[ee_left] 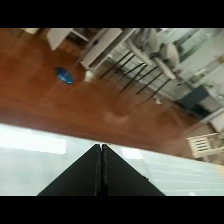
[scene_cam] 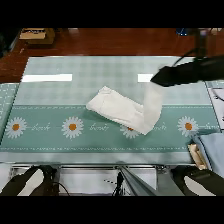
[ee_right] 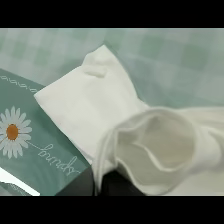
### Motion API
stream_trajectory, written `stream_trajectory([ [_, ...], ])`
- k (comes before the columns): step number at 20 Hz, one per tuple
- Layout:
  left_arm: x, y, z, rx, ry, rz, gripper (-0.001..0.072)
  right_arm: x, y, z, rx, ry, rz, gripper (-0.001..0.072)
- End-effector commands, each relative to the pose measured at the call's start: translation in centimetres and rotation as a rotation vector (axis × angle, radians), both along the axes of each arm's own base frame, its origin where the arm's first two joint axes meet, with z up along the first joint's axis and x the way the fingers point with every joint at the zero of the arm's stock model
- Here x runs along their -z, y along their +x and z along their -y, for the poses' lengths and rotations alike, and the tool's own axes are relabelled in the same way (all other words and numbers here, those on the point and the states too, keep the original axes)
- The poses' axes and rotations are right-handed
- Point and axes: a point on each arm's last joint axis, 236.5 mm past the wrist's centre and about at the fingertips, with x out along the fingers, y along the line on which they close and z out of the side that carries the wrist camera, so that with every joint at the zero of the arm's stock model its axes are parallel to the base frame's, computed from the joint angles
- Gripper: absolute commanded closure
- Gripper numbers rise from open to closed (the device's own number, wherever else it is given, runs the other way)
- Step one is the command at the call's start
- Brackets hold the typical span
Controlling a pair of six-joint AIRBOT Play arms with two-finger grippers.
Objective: Fold the shirts.
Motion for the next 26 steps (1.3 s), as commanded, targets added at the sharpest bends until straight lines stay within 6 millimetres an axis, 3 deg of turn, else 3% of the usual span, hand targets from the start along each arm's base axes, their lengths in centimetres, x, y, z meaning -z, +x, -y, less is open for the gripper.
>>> stream_trajectory([
  [1, 1.2, -3.0, -2.2, -0.009, 0.103, -0.063, 0.0689, 5.5, 2.2, -7.3, -0.06, -0.005, -0.018, 0.069],
  [3, 1.6, -3.9, -1.8, 0.028, 0.112, -0.084, 0.0689, 7.7, 3.5, -10.6, -0.056, 0.028, -0.002, 0.069],
  [6, 1.9, -4.4, -1.0, 0.065, 0.115, -0.096, 0.0689, 9.4, 4.5, -15.5, -0.013, 0.15, -0.015, 0.069],
  [9, 2.0, -4.7, -0.7, 0.08, 0.117, -0.102, 0.0689, 10.7, 4.9, -18.6, 0.022, 0.208, -0.008, 0.069],
  [11, 2.1, -4.6, -0.7, 0.08, 0.117, -0.102, 0.0689, 11.5, 4.1, -20.2, 0.027, 0.242, -0.049, 0.0688],
  [12, 2.1, -4.6, -0.8, 0.08, 0.117, -0.102, 0.0689, 11.9, 3.6, -20.9, 0.02, 0.247, -0.06, 0.0579],
  [13, 2.1, -4.6, -0.8, 0.08, 0.117, -0.103, 0.0689, 12.1, 3.3, -21.4, 0.011, 0.245, -0.061, 0.0352],
  [14, 2.1, -4.6, -0.8, 0.08, 0.117, -0.103, 0.0689, 12.0, 3.0, -21.4, -0.002, 0.24, -0.058, 0.0207],
  [15, 2.1, -4.6, -0.8, 0.08, 0.117, -0.103, 0.0689, 11.8, 2.8, -21.1, -0.022, 0.231, -0.06, 0.0206],
  [17, 2.2, -4.6, -0.8, 0.078, 0.123, -0.106, 0.0689, 11.1, 2.3, -17.8, -0.081, 0.145, -0.067, 0.0206],
  [19, 3.0, -4.6, -1.2, 0.067, 0.156, -0.125, 0.0689, 11.4, 1.6, -9.9, -0.143, -0.101, -0.075, 0.0206],
  [22, 3.9, -4.6, -1.8, 0.054, 0.198, -0.15, 0.0688, 11.0, -0.1, 10.7, -0.013, -0.664, -0.2, 0.0203],
  [23, 3.9, -4.6, -1.8, 0.054, 0.198, -0.15, 0.0688, 10.5, -1.1, 16.5, 0.089, -0.759, -0.259, 0.0192],
  [24, 3.9, -4.6, -1.7, 0.054, 0.197, -0.15, 0.0688, 10.9, -2.7, 20.2, 0.199, -0.738, -0.326, 0.0164],
  [25, 3.9, -4.6, -1.7, 0.054, 0.197, -0.15, 0.0689, 12.1, -4.4, 21.4, 0.278, -0.626, -0.396, 0.0161],
  [26, 3.9, -4.6, -1.7, 0.054, 0.198, -0.15, 0.0689, 13.6, -6.0, 20.7, 0.339, -0.44, -0.466, 0.014],
])
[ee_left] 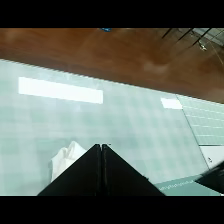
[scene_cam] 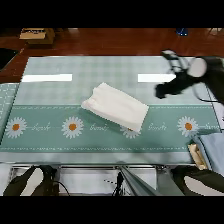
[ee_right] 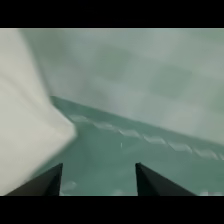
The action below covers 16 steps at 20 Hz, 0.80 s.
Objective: Fold the shirts.
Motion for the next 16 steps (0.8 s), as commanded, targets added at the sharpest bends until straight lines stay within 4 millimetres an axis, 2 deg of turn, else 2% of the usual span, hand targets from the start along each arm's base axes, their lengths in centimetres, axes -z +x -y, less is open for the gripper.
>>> stream_trajectory([
  [1, 0.3, 0.0, -0.2, -0.004, 0.013, -0.007, 0.0689, 2.3, -6.9, 5.0, 0.305, 0.238, -0.177, 0.0112],
  [3, 0.3, 0.0, -0.2, -0.003, 0.013, -0.007, 0.0688, 3.9, -7.2, 1.3, 0.409, 0.531, -0.165, 0.0109],
  [6, 0.5, -0.4, 0.2, 0.017, 0.012, -0.019, 0.0689, 6.9, -6.7, -3.1, 0.514, 0.718, -0.136, 0.0108],
  [9, 0.5, -0.4, 0.2, 0.018, 0.012, -0.019, 0.0689, 8.9, -6.0, -6.7, 0.519, 0.72, -0.07, 0.0108],
  [12, 0.5, -0.4, 0.2, 0.018, 0.012, -0.019, 0.0689, 9.8, -4.8, -9.7, 0.534, 0.688, -0.019, 0.0114],
  [16, 0.5, -0.4, 0.2, 0.018, 0.012, -0.019, 0.0688, 12.9, -5.5, -13.0, 0.564, 0.671, -0.078, 0.0123],
])
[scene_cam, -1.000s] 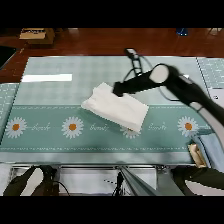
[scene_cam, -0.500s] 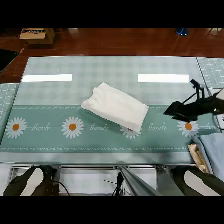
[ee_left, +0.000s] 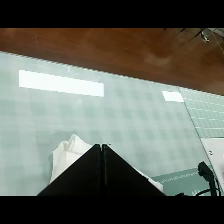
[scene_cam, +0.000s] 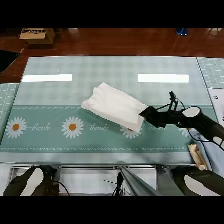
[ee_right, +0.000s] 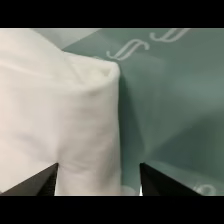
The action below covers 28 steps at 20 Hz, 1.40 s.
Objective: Fold the shirts.
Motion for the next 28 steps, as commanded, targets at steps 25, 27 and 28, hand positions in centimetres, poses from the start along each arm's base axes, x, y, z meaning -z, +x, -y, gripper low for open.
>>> stream_trajectory([
  [25, 7.6, 6.5, -4.6, -0.106, -0.086, -0.157, 0.0688, -25.4, -19.9, 36.6, 0.613, -0.809, -0.3, 0.0689],
  [27, 9.6, 7.4, -5.1, -0.107, -0.096, -0.195, 0.0688, -25.6, -23.6, 37.8, 0.667, -0.871, -0.433, 0.0689],
  [28, 10.6, 7.8, -5.3, -0.1, -0.09, -0.207, 0.0688, -25.8, -25.0, 38.2, 0.701, -0.892, -0.484, 0.0689],
])
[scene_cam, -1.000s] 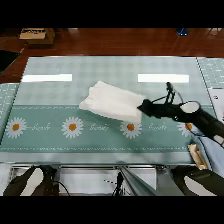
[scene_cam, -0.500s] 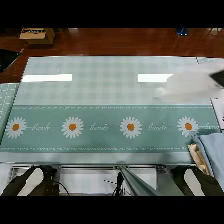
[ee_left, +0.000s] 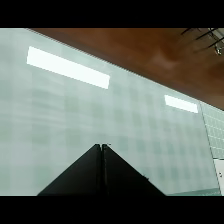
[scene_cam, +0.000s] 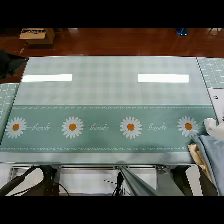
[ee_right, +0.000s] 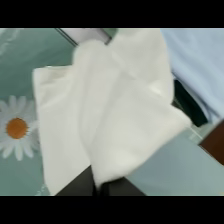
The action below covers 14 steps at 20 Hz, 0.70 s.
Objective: Fold the shirts.
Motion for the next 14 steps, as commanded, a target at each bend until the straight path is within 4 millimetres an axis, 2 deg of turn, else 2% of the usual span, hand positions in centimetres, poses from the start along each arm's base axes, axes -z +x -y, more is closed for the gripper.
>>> stream_trajectory([
  [1, 3.3, 1.5, -1.1, 0.0, 0.004, -0.044, 0.0688, -0.3, -7.2, 1.5, 0.204, -0.037, -0.194, 0.0689],
  [6, 6.3, 3.8, -3.6, -0.073, 0.039, -0.055, 0.0688, -0.7, -11.5, 2.2, 0.365, -0.05, -0.241, 0.0688],
  [10, 6.1, 4.8, -6.4, -0.152, 0.104, -0.009, 0.0688, 0.3, -14.3, 1.5, 0.453, -0.039, -0.257, 0.0687],
  [11, 6.0, 4.9, -7.0, -0.171, 0.11, -0.004, 0.0688, 0.6, -14.8, 1.4, 0.471, -0.041, -0.259, 0.0601],
  [12, 6.0, 4.9, -7.4, -0.184, 0.112, -0.002, 0.0688, 0.9, -15.4, 1.3, 0.49, -0.043, -0.268, 0.034],
  [13, 6.0, 4.9, -7.6, -0.186, 0.117, 0.0, 0.0688, 1.0, -16.0, 1.5, 0.504, -0.055, -0.278, 0.0201],
  [14, 6.0, 4.8, -7.7, -0.177, 0.135, 0.008, 0.0688, 0.7, -16.3, 2.0, 0.51, -0.081, -0.283, 0.0199],
])
